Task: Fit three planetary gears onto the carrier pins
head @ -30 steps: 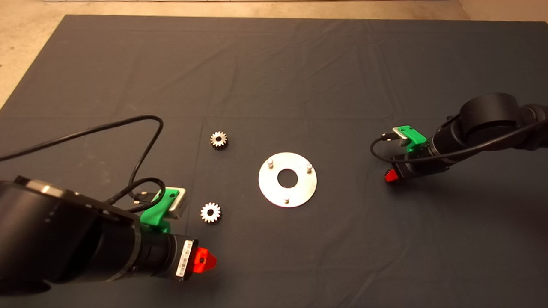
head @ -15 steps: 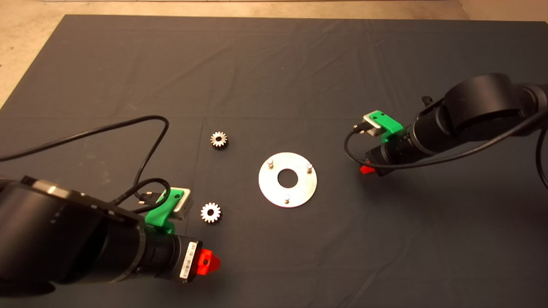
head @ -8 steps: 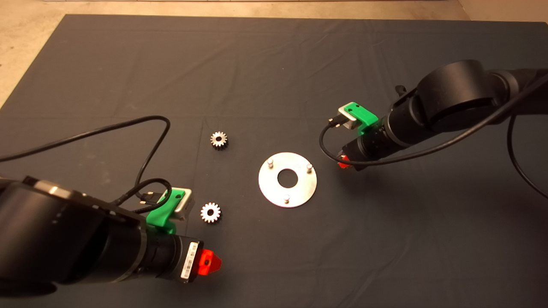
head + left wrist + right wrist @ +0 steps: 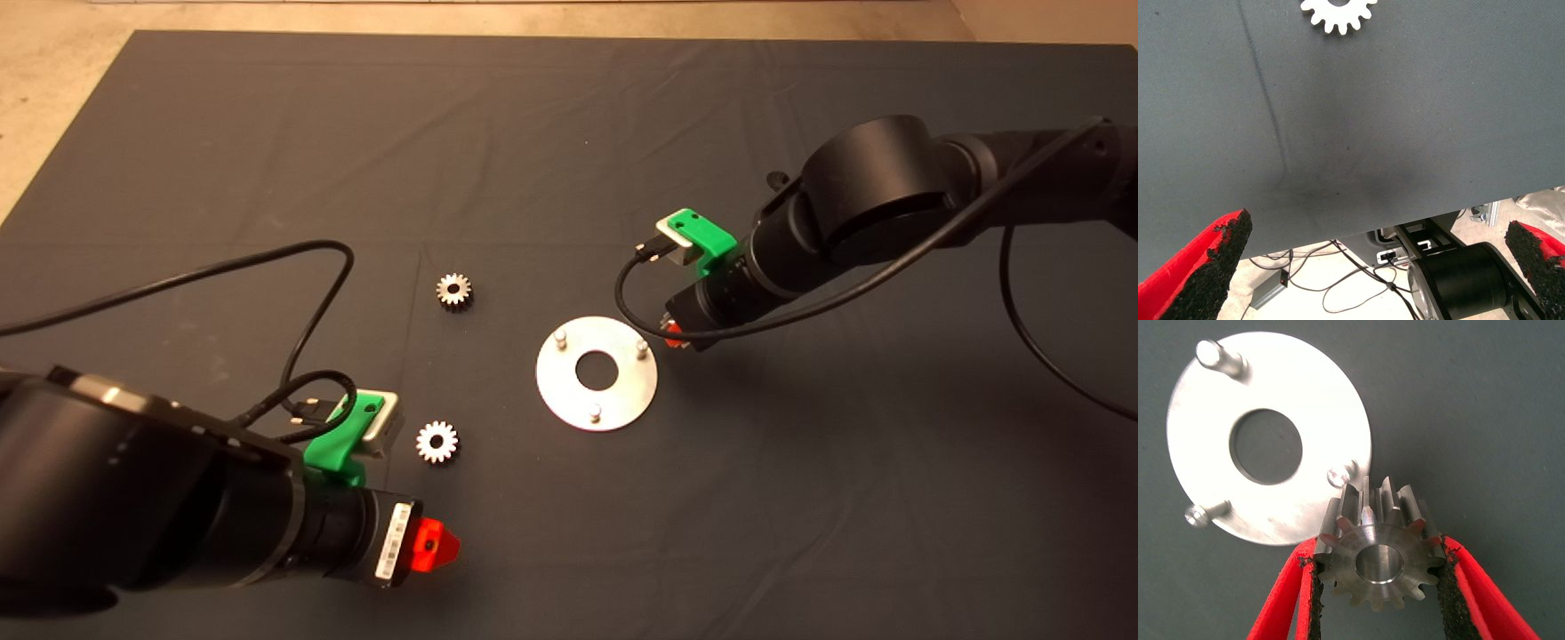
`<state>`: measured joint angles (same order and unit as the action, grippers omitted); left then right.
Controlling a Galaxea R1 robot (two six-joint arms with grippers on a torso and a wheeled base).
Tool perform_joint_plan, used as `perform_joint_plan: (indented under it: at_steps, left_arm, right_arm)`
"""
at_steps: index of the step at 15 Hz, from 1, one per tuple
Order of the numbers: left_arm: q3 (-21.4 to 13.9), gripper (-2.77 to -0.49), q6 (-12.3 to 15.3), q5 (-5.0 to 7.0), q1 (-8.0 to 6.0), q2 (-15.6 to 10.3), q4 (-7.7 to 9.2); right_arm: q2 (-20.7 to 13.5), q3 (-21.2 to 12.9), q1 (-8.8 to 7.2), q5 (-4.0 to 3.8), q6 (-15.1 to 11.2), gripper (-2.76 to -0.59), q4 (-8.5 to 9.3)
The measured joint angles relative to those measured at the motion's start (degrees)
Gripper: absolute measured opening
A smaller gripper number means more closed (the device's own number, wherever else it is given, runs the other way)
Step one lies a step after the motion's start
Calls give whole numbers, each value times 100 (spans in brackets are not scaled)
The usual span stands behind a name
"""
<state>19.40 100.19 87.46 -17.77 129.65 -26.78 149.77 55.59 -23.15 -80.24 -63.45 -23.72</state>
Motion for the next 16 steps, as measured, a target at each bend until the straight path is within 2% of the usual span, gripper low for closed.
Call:
perform_joint_plan:
  at_steps: [1,3,6,7,8,13,14,16]
  left_arm:
    - [0,-50,0,0,0,1,0]
    - [0,-50,0,-2,0,1,0]
    - [0,-50,0,-2,-1,1,0]
    - [0,-50,0,-2,-1,1,0]
    - [0,-50,0,0,-2,1,0]
    - [0,-50,0,-2,0,1,0]
    - [0,-50,0,0,-1,1,0]
    - [0,-50,0,-2,-2,1,0]
  right_arm:
    - [42,22,0,20,2,-241,2]
    - [54,24,0,23,6,-242,129]
    - [63,30,13,-51,15,-242,192]
    - [110,37,9,-135,14,-242,192]
    - [177,44,13,-186,15,-242,192]
    - [549,162,13,-206,20,-242,205]
    - [550,166,11,-246,20,-242,206]
    - [555,182,13,-412,22,-242,206]
